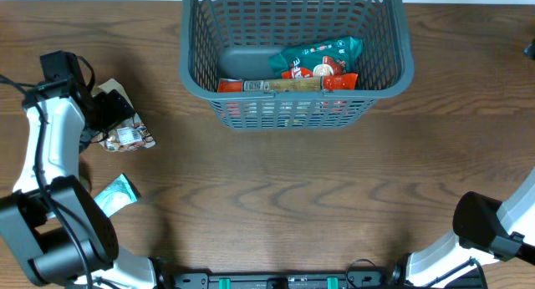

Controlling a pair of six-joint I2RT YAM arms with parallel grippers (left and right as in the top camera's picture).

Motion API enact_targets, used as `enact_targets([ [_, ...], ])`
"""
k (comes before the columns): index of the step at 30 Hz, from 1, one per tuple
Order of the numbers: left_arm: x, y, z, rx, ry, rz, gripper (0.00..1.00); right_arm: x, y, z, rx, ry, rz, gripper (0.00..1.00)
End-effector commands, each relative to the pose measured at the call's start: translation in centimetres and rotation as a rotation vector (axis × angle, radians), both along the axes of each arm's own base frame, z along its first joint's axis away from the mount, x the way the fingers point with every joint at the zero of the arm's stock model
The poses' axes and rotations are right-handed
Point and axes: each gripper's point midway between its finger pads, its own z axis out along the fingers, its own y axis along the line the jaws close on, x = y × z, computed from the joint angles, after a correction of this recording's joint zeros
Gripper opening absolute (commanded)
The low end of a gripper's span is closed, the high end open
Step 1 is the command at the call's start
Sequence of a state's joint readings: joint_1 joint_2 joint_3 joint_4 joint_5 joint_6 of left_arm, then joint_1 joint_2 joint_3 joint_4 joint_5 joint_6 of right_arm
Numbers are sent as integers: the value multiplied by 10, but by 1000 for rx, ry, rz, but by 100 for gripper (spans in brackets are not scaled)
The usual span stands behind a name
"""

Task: Pack container
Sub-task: 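Reach the left gripper to the clear snack bag and grasp it, then lift the snack bag with the left gripper over the basket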

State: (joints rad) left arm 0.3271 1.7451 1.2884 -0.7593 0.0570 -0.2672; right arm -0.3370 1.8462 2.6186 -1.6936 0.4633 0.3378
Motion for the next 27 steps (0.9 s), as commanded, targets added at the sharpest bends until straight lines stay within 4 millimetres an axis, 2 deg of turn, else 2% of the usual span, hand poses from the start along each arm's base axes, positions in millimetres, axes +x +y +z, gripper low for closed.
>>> enact_targets([
  [1,2,-1,-13,-11,17,-49,98,-4,-3,1,4,-13,-27,99],
  [15,7,5,-56,-13,86,-35,98,-6,-5,1,4,-13,-33,99],
  [27,-2,2,-99,-50,184,-37,99,-6,-5,1,4,-13,-33,99],
])
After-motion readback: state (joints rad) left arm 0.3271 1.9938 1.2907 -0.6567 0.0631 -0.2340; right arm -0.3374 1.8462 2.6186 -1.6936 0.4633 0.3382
